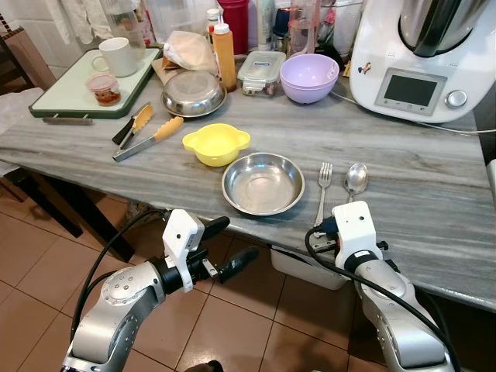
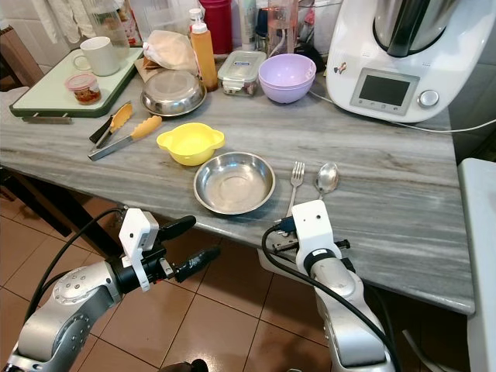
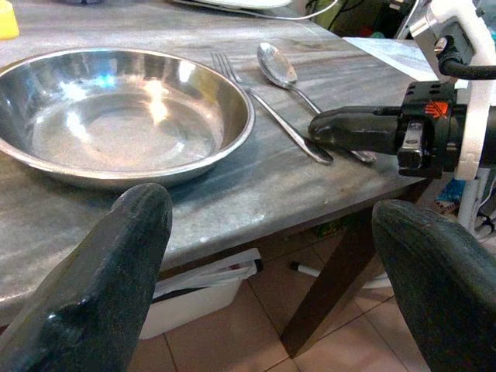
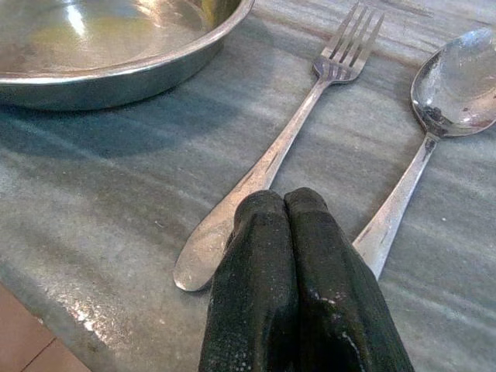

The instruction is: Setting the table

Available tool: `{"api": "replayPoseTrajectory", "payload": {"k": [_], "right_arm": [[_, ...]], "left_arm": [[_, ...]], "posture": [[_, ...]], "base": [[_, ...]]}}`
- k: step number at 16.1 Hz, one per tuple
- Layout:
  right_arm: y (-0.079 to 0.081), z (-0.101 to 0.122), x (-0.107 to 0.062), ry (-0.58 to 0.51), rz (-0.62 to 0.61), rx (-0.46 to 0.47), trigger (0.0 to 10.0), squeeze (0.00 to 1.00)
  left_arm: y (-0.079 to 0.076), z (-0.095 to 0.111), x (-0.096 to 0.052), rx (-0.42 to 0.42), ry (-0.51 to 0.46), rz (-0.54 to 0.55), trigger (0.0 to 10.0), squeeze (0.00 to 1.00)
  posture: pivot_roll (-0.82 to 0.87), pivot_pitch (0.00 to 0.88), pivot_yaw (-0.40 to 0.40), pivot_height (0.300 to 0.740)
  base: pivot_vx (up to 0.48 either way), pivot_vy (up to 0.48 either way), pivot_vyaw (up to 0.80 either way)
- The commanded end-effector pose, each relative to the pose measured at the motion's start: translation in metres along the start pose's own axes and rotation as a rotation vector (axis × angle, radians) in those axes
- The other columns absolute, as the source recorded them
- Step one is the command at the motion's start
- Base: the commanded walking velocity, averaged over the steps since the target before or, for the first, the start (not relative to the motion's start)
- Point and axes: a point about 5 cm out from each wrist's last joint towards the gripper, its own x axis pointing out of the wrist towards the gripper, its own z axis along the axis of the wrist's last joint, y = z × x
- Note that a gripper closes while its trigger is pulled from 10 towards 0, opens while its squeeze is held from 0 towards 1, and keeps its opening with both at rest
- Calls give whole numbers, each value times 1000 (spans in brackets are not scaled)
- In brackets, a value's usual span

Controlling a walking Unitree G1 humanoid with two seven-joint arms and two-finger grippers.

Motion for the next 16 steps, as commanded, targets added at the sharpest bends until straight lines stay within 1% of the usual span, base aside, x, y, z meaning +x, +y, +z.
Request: {"api": "replayPoseTrajectory", "payload": {"k": [1,5,10,16], "right_arm": [[5,2,0,-13,28,3,275,0],[7,4,1,-25,38,22,314,0],[12,6,1,-34,61,32,0,0],[13,7,2,-39,71,40,0,0]], "left_arm": [[0,4,-1,12,0,-4,10000,0],[-2,6,0,15,-2,-7,10000,0],[-2,7,1,14,-1,-11,10000,0],[-3,6,2,9,0,-20,10000,0]], "posture": [[-28,128,73,740],[-30,126,75,740],[-28,126,76,740],[-33,125,74,740]], "base": [[0,0,0],[0,0,0],[0,0,0],[0,0,0]]}}
